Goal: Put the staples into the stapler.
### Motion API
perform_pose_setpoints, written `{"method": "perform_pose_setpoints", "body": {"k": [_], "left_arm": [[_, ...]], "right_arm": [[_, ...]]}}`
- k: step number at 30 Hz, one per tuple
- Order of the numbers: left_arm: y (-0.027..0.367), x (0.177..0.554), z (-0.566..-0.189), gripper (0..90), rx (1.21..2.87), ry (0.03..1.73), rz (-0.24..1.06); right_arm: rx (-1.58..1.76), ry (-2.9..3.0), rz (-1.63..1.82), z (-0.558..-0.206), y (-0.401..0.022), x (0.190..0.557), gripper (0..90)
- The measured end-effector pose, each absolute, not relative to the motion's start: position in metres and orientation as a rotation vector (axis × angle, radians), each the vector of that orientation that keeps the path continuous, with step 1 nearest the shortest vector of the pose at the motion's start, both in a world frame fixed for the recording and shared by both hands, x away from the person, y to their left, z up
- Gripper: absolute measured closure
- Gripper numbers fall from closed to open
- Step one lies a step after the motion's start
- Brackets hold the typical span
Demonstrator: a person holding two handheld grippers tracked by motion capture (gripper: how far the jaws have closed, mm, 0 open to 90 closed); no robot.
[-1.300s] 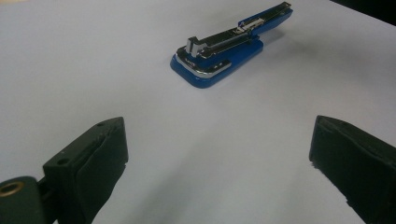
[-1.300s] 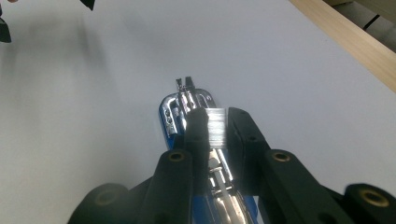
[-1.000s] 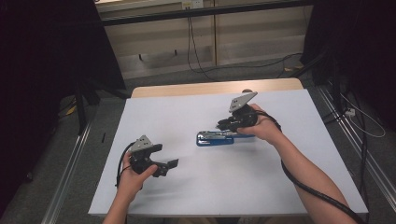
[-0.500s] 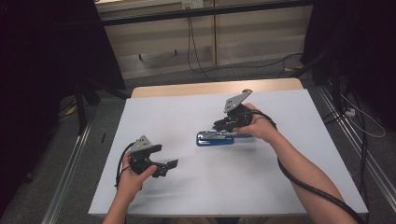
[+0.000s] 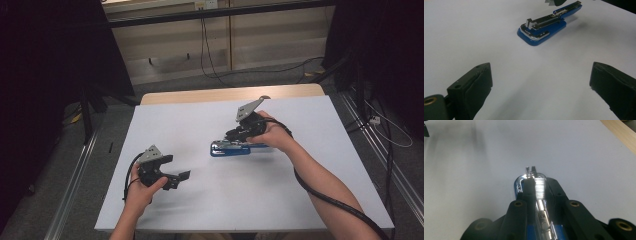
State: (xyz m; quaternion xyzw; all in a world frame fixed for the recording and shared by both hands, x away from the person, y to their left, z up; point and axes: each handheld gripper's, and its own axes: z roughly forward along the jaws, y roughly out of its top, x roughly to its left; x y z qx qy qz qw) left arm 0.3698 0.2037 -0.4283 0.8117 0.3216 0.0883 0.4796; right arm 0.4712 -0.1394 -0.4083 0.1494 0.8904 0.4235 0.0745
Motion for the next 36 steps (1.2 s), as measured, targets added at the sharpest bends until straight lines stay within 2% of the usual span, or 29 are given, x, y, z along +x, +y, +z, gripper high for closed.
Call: {"method": "perform_pose_setpoints", "body": {"k": [36], "left_arm": [[0.2046,0.3689,-0.428,4.6,1.981,0.779,0.219]], "right_arm": [[0.402,2.706,1.259,-0.4157,-0.1317,0.4783,79.5]]}}
